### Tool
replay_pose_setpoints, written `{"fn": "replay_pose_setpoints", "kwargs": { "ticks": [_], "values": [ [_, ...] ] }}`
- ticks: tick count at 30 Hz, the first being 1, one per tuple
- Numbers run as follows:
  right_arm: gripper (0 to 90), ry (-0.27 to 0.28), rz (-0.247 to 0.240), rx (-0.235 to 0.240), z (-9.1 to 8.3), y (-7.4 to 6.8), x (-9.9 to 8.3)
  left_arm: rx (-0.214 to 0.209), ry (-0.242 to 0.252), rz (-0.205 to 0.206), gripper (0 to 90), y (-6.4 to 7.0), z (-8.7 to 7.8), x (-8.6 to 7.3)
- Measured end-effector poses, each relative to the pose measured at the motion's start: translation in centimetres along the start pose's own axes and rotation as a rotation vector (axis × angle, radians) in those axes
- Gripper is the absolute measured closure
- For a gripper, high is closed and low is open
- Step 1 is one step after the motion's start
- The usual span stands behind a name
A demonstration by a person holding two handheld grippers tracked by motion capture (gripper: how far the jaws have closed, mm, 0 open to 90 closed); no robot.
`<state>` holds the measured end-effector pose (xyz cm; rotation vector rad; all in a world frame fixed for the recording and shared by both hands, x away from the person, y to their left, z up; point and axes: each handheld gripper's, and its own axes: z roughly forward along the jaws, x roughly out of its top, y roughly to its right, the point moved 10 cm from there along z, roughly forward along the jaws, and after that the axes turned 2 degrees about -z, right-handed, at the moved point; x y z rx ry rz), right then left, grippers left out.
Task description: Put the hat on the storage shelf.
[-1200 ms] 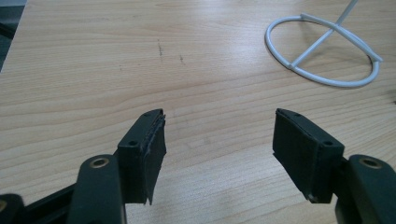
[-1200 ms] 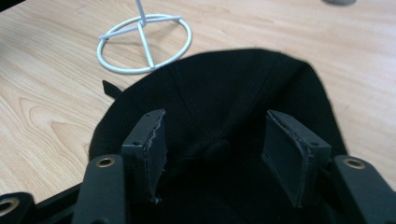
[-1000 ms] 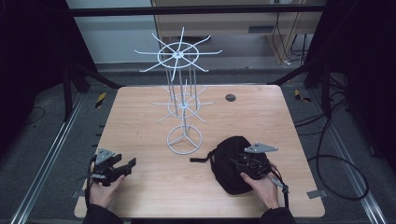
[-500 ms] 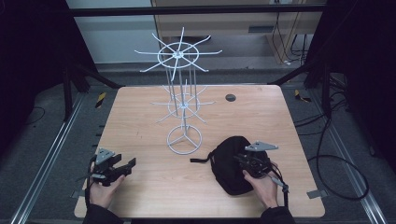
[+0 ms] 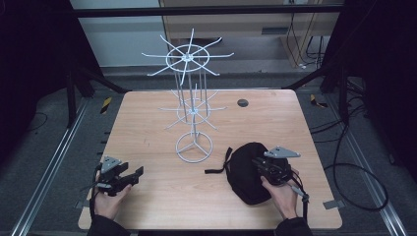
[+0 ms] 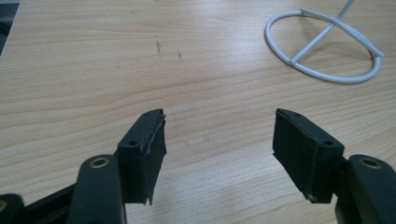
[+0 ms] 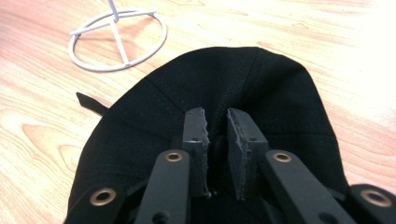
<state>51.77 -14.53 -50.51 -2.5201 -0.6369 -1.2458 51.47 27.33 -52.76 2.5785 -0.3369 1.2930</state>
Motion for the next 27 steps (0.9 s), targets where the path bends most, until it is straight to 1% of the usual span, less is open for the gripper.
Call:
{"fn": "replay_pose_setpoints", "kwargs": {
  "ticks": [1,3,4,6,7,8,9,11,12,14,17,20,22,25,27],
  "values": [
    [72.3,0.004,0.003,0.0,0.0,0.0,0.0,0.0,-0.001,0.0,34.2,0.0,0.0,0.0],
    [62.2,0.011,-0.007,-0.018,0.0,0.1,0.1,0.0,-0.002,0.001,34.2,0.0,0.0,0.0],
    [57.6,0.012,-0.003,-0.018,0.2,0.1,0.1,-0.001,-0.003,0.0,34.2,0.1,0.0,0.0],
    [52.8,0.005,-0.005,-0.018,0.6,0.0,-0.2,0.0,-0.001,0.005,34.2,0.1,0.0,0.0],
    [52.5,-0.002,0.003,-0.015,0.8,0.0,-0.3,-0.001,0.0,0.005,34.2,0.1,0.0,0.0],
    [52.8,-0.005,0.018,-0.005,1.0,-0.1,-0.5,0.0,-0.001,0.005,34.2,0.1,0.0,0.0],
    [55.0,-0.012,0.02,-0.001,1.2,-0.1,-0.6,-0.001,-0.002,0.002,34.2,0.1,0.0,0.0],
    [64.1,-0.025,0.031,0.014,1.5,-0.3,-0.9,0.0,-0.005,0.003,34.2,0.1,0.1,-0.1],
    [71.3,-0.034,0.04,0.021,1.5,-0.4,-1.0,0.0,-0.006,0.004,34.2,0.1,0.1,-0.1],
    [76.9,-0.045,0.049,0.021,1.6,-0.3,-1.1,-0.001,-0.004,0.002,34.2,0.1,0.1,0.0],
    [79.6,-0.037,0.058,0.013,1.3,-0.1,-0.8,0.001,-0.003,0.0,34.2,0.1,0.1,0.0],
    [80.2,0.001,0.055,0.008,0.6,0.1,-0.2,0.001,-0.004,-0.002,34.2,0.0,0.1,0.0],
    [80.4,0.031,0.061,0.015,-0.1,0.0,0.4,-0.001,-0.004,-0.006,34.2,0.0,0.1,0.0],
    [80.6,0.072,0.049,0.023,-1.1,-0.1,1.3,0.001,-0.001,-0.011,34.2,0.0,0.2,0.0],
    [80.7,0.098,0.05,0.03,-1.8,-0.3,1.9,0.001,-0.003,-0.015,34.2,0.0,0.2,0.0]
  ]
}}
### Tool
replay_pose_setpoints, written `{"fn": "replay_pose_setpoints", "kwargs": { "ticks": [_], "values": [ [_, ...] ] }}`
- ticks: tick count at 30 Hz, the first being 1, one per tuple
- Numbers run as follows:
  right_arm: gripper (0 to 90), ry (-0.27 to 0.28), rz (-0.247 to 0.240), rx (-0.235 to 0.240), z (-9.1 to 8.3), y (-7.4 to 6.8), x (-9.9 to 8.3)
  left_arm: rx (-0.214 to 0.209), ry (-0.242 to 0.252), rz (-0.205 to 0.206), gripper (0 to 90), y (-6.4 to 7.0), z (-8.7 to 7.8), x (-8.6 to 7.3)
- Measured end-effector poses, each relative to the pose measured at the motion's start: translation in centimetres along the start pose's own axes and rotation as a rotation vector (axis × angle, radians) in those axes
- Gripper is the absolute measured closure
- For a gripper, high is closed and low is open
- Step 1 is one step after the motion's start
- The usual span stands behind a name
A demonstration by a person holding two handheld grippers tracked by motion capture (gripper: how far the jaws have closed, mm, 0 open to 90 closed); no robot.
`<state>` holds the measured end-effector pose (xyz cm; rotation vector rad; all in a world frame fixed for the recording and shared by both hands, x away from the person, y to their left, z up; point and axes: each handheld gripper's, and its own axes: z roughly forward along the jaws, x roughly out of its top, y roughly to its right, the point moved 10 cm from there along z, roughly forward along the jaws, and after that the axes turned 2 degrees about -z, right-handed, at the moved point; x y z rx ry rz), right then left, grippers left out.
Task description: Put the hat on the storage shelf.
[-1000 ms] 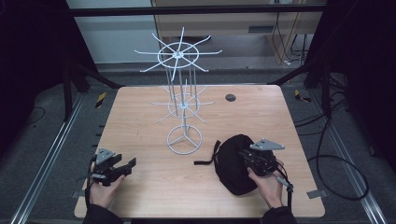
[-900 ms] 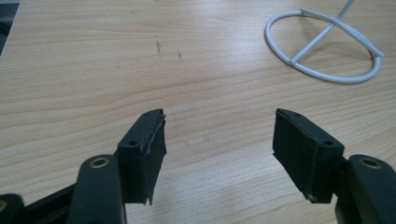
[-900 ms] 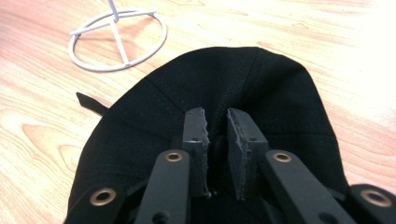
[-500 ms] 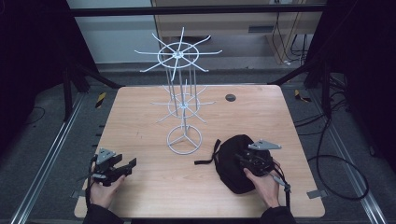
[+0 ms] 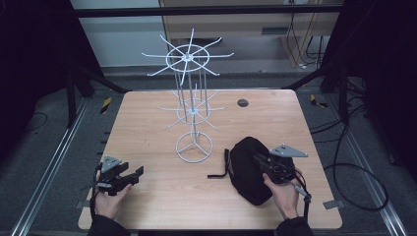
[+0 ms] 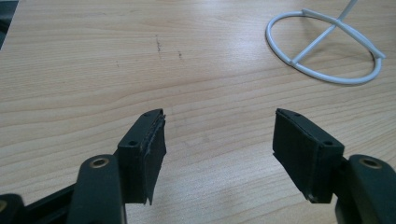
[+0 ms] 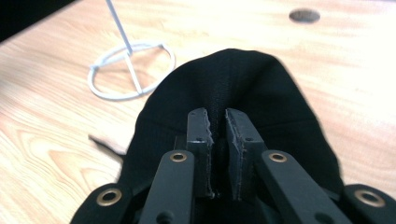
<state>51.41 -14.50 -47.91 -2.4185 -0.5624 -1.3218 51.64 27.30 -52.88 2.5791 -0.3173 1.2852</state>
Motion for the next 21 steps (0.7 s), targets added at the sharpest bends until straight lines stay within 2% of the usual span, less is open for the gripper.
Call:
{"fn": "replay_pose_setpoints", "kwargs": {
  "ticks": [8,12,21],
  "values": [
    [80.8,0.104,0.002,0.017,-2.7,0.0,3.0,-0.001,0.004,-0.001,34.2,0.0,0.0,0.1],
    [80.8,0.193,0.015,0.025,-4.9,0.2,5.1,-0.001,0.009,0.001,34.2,0.0,-0.1,0.1],
    [80.9,0.335,0.02,0.032,-8.9,0.4,8.8,-0.001,0.012,0.006,34.2,0.0,-0.2,0.1]
  ]
}}
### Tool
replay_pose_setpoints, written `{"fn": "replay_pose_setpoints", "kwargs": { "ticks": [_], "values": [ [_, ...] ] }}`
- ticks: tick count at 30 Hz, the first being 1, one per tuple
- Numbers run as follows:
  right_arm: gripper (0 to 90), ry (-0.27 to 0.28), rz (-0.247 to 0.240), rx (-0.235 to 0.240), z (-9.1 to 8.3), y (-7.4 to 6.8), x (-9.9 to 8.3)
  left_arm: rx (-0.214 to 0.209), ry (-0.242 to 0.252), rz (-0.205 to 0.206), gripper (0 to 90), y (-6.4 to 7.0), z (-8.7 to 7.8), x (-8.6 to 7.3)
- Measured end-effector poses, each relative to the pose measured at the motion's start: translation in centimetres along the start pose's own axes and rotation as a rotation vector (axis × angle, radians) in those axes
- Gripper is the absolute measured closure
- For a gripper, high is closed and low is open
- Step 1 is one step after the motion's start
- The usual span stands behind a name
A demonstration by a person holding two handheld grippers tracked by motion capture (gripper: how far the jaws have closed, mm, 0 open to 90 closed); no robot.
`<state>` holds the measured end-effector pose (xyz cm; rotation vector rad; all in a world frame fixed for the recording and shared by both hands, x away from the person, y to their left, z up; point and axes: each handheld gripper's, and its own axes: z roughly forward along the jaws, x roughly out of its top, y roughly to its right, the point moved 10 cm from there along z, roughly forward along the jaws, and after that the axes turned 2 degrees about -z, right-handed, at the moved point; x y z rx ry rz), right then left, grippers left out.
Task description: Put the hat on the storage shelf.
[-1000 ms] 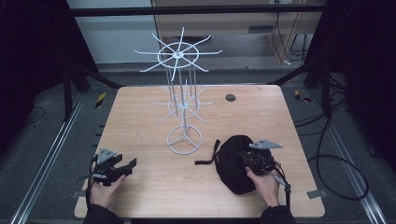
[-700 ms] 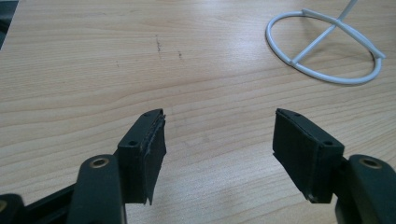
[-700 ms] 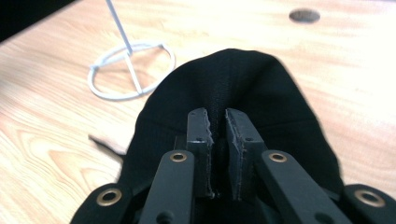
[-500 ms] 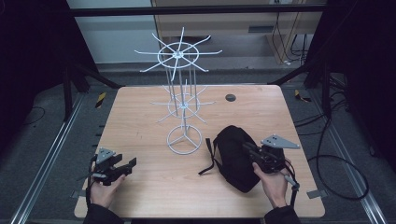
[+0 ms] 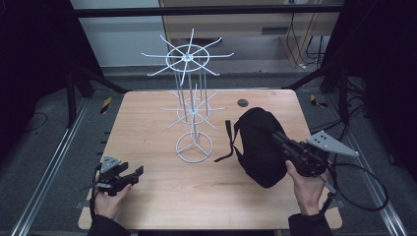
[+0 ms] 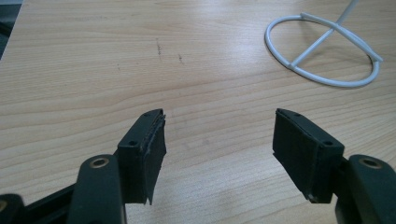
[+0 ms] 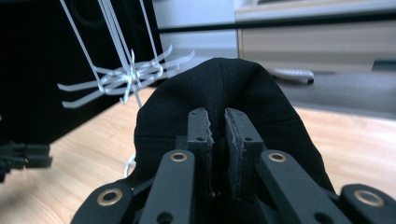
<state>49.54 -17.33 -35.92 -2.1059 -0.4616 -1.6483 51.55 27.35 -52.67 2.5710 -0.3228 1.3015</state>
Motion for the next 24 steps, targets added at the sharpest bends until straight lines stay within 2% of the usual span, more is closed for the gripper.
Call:
{"fn": "replay_pose_setpoints", "kwargs": {
  "ticks": [6,13,16,17,24],
  "values": [
    [80.9,0.088,-0.007,0.001,-1.6,-0.1,3.0,0.0,-0.002,0.004,34.1,0.0,0.0,0.0],
    [80.9,0.158,-0.021,0.001,-3.0,-0.4,6.0,0.001,-0.002,0.003,34.1,0.0,0.0,0.0],
    [80.9,0.19,-0.042,0.005,-3.4,-0.8,7.4,0.002,-0.003,0.003,34.1,0.0,0.1,0.0],
    [80.9,0.19,-0.042,0.005,-3.4,-0.8,7.4,0.002,-0.003,0.003,34.1,0.0,0.1,0.0],
    [81.0,0.255,-0.074,0.037,-3.8,-2.6,9.8,0.001,-0.001,0.001,34.1,0.0,0.0,0.0]
  ]
}}
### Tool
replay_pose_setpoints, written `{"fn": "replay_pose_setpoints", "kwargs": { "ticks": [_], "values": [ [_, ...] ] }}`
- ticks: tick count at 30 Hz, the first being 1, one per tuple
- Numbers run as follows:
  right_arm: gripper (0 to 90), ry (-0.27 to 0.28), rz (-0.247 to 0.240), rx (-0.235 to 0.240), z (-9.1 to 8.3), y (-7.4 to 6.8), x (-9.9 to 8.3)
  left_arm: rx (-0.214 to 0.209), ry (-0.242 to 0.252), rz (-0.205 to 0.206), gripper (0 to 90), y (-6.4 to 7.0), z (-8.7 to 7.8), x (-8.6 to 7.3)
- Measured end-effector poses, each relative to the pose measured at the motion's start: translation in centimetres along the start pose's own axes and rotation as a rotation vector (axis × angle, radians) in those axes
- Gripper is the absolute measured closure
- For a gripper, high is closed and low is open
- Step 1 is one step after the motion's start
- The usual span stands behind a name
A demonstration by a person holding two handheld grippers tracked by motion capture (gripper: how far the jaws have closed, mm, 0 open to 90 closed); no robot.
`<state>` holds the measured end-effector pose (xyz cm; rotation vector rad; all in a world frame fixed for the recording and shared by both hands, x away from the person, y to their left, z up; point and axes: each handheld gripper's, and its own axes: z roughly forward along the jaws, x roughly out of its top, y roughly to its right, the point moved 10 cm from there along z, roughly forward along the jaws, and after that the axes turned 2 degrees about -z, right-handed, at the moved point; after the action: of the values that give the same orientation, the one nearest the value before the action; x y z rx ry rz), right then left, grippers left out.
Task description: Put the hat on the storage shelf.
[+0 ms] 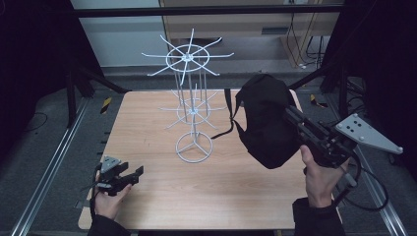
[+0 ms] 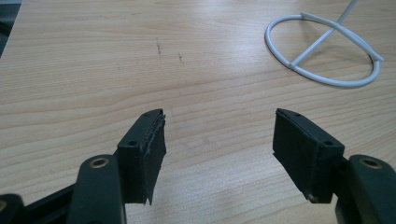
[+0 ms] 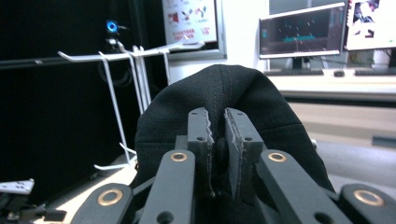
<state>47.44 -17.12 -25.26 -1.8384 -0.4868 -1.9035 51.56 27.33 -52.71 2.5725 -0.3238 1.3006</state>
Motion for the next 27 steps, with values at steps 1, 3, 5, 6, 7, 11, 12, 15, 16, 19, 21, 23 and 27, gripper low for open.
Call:
{"fn": "replay_pose_setpoints", "kwargs": {
  "ticks": [1,3,5,6,7,11,12,15,16,19,21,23,27],
  "values": [
    [80.9,0.008,-0.003,0.004,0.1,-0.2,0.3,0.0,0.001,0.0,34.1,0.0,0.0,0.0],
    [80.9,0.026,-0.006,0.009,0.3,-0.6,0.9,0.001,0.002,0.0,34.1,0.0,0.0,0.0],
    [81.0,0.038,-0.017,0.013,0.5,-0.8,1.5,0.001,0.002,0.0,34.1,0.0,0.0,0.0],
    [81.0,0.045,-0.026,0.016,0.6,-1.1,1.9,0.001,0.002,-0.001,34.1,0.0,0.0,0.0],
    [80.9,0.053,-0.032,0.016,0.7,-1.2,2.2,0.002,0.0,-0.001,34.1,0.0,0.0,0.0],
    [81.0,0.089,-0.047,0.023,0.6,-1.7,3.7,0.001,0.0,-0.001,34.1,0.0,0.0,0.0],
    [80.9,0.096,-0.047,0.026,0.5,-1.8,4.0,0.001,-0.001,0.0,34.1,0.0,0.0,0.0],
    [81.0,0.126,-0.059,0.033,0.2,-2.2,5.0,0.001,-0.002,-0.001,34.1,0.0,0.0,0.0],
    [80.9,0.132,-0.061,0.036,0.1,-2.4,5.3,0.001,-0.002,-0.001,34.1,0.0,0.0,0.0],
    [80.9,0.154,-0.072,0.048,-0.2,-2.8,6.1,0.001,-0.002,-0.001,34.1,0.0,0.0,0.0],
    [81.0,0.165,-0.072,0.054,-0.3,-3.1,6.4,0.002,-0.002,-0.001,34.1,0.0,0.0,0.0],
    [80.9,0.171,-0.078,0.058,-0.3,-3.3,6.7,0.001,-0.002,0.0,34.1,0.0,0.0,0.0],
    [81.0,0.173,-0.086,0.064,-0.4,-3.5,6.9,0.002,-0.001,0.0,34.1,-0.1,0.0,0.0]
  ]
}}
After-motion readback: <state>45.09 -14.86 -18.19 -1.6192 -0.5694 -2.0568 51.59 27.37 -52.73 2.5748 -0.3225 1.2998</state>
